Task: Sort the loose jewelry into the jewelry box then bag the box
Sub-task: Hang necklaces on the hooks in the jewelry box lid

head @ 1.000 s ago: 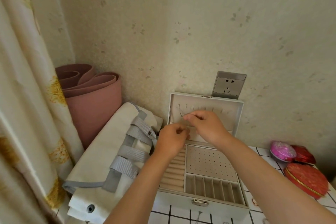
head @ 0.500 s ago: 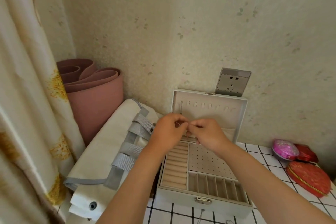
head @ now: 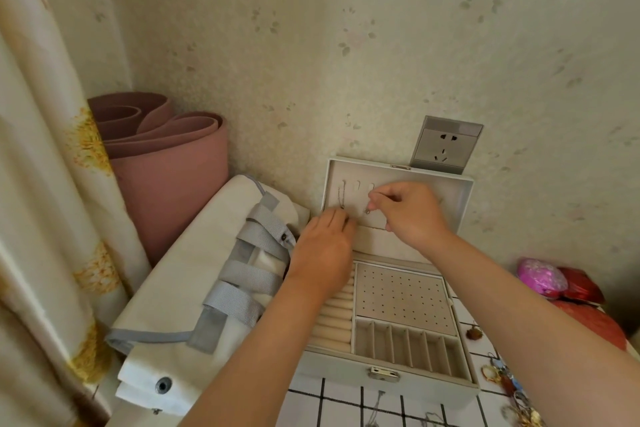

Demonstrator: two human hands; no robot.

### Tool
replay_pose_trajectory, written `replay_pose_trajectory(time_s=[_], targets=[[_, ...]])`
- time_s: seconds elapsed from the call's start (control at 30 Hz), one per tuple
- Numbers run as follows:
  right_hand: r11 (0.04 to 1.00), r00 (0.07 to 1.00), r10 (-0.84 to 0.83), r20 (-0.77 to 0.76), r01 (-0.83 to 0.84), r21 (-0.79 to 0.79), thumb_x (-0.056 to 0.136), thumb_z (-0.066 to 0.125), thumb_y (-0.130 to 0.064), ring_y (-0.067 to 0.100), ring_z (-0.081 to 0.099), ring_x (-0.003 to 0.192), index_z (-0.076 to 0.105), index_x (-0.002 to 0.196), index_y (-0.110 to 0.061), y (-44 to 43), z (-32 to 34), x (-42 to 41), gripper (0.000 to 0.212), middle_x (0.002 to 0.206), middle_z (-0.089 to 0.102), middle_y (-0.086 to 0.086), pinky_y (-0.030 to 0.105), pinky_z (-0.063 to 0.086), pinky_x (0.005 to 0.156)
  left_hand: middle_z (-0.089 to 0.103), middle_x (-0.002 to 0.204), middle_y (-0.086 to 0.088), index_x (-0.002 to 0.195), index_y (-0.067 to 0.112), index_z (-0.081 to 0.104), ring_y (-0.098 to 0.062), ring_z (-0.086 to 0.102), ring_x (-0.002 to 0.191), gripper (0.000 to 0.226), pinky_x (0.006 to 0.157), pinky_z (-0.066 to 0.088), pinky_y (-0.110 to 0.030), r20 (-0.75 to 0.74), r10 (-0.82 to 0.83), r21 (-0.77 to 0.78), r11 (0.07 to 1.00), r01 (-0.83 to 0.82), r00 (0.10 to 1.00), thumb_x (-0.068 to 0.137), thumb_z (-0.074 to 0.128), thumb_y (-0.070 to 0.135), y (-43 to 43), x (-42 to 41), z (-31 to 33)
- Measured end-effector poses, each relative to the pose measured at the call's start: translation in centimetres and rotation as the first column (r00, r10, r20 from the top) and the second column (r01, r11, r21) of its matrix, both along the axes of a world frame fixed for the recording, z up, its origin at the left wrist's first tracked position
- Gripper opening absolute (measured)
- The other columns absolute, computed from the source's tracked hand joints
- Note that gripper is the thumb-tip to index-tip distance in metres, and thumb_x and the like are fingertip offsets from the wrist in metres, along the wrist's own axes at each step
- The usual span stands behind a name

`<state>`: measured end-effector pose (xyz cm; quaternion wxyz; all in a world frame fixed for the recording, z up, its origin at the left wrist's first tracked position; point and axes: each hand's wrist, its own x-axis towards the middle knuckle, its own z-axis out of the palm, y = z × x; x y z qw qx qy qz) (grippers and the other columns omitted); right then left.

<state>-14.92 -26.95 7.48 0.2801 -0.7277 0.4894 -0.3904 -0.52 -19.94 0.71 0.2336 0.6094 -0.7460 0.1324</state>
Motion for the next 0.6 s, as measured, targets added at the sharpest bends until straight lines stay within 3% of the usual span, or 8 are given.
replay_pose_trajectory(time_s=[0.23, 0.43, 0.6], targets=[[0.999, 0.998, 0.016, -0.053, -0.018, -0.037, 0.092, 0.065, -0.014, -0.003, 0.058, 0.051, 0.077, 0.08, -0.018, -0.7, -1.9, 0.7, 0.017, 0.077, 0.074, -0.004, 0.031, 0.056, 0.065, 0.063, 0.11, -0.014, 0.105, 0.005, 0.066, -0.031, 0.057, 0.108, 0.035, 0.096, 0.046, -0.039, 0.069, 0.011, -0.069, 0.998, -0.006, 0.998, 0.07, 0.063, 0.007, -0.5, 0.2, 0.1], [0.987, 0.966, 0.066, -0.249, -0.099, -0.124, 0.092, 0.067, -0.014, 0.007, 0.068, 0.082, 0.08, 0.096, -0.022, -0.5, -2.9, 2.2, 0.016, 0.093, 0.077, -0.006, 0.032, 0.057, 0.082, 0.062, 0.101, 0.0, 0.115, 0.012, 0.058, -0.022, 0.049, 0.1, 0.036, 0.085, 0.03, -0.032, 0.074, 0.028, -0.067, 0.997, -0.023, 0.997, 0.079, 0.056, 0.011, -0.1, 1.0, 0.9], [0.994, 0.906, 0.088, -0.415, -0.109, -0.028, 0.085, 0.069, -0.018, 0.011, 0.068, 0.073, 0.073, 0.079, -0.033, 0.2, -3.8, 1.8, 0.016, 0.073, 0.071, -0.011, 0.034, 0.056, 0.068, 0.061, 0.101, 0.003, 0.109, 0.017, 0.057, -0.019, 0.047, 0.1, 0.03, 0.085, 0.03, -0.032, 0.037, -0.022, -0.04, 0.999, 0.023, 0.999, 0.08, 0.055, 0.01, 0.0, 1.7, 1.3]])
